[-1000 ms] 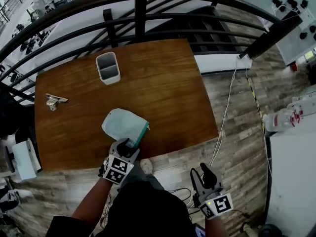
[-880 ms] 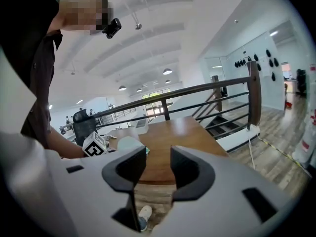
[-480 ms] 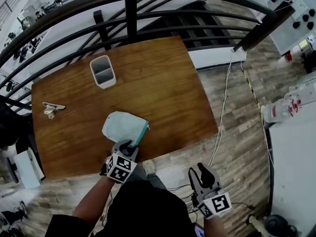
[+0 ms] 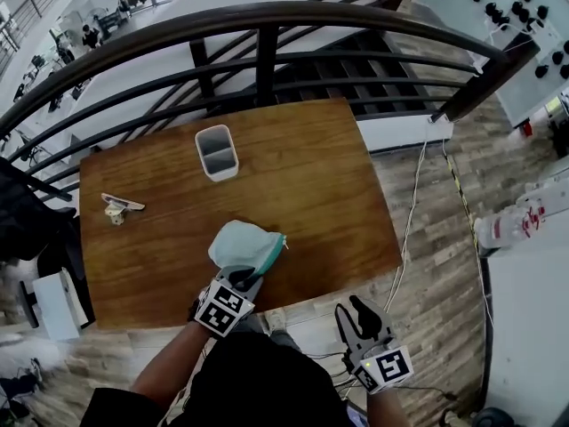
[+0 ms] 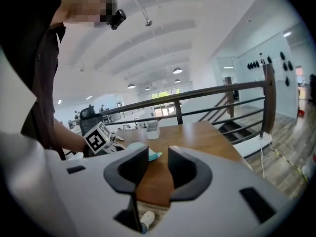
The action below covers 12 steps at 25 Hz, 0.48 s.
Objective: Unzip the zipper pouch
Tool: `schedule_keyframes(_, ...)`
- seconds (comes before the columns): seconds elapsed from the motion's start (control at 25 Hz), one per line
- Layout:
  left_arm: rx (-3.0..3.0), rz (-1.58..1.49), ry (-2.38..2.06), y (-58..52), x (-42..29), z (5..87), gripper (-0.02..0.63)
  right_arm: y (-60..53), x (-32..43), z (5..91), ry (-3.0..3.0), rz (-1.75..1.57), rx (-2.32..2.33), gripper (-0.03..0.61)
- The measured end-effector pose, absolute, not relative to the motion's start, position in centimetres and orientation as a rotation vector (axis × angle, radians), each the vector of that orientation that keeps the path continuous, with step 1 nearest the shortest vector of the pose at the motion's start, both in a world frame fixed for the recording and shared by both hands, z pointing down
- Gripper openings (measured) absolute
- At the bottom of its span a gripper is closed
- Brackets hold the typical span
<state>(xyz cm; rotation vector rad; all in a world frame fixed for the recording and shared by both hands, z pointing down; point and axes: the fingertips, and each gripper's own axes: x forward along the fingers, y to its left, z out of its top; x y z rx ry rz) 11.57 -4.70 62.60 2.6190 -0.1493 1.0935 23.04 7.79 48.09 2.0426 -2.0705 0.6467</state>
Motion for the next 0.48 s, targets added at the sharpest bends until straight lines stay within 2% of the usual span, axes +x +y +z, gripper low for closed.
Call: schedule_keyframes(0.48, 2.612, 0.946, -0.153, -9.0, 7.2, 56.6, 0.077, -1.8, 19.5, 48.4, -2.262, 0.513, 1.774, 0.118)
